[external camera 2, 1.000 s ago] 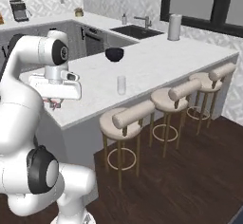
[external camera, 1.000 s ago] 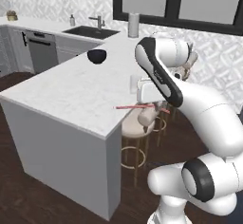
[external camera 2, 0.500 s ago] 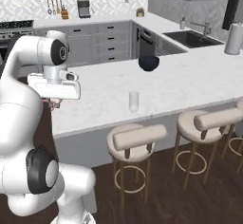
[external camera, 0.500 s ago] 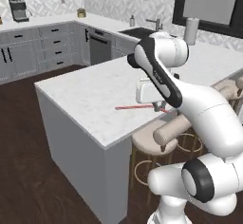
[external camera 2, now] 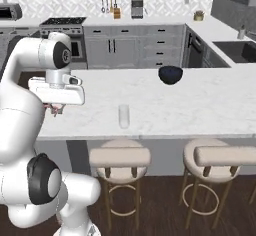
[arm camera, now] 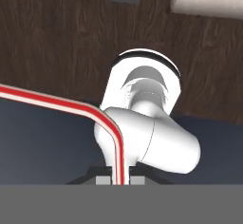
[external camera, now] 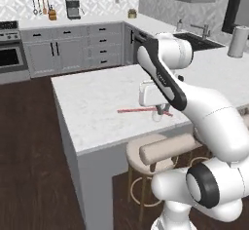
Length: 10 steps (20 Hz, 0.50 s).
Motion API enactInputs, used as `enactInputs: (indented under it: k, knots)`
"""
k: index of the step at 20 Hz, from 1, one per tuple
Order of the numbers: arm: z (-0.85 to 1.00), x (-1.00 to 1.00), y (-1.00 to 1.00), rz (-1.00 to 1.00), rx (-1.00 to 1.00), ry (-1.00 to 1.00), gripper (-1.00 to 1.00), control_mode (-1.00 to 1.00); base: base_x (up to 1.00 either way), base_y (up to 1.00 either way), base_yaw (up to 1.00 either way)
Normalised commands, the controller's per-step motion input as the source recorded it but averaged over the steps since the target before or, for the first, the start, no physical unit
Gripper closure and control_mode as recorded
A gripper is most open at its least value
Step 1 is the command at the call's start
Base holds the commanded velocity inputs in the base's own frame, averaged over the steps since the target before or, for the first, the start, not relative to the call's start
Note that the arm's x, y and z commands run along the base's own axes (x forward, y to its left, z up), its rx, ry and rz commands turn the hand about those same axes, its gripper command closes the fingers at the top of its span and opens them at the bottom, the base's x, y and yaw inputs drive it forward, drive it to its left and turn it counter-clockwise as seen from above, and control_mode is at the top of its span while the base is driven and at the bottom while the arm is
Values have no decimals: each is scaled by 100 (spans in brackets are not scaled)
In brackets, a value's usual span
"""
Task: Take a straw from the drawer in front and place it inside the glass cup on the dining counter.
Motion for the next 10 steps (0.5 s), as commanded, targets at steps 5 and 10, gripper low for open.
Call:
enactInputs:
  k: [5,10]
  knots:
    - [0,0,0,0,0,0,100,100,4,-97,49]
    - [0,0,0,0,0,0,100,100,26,-59,23]
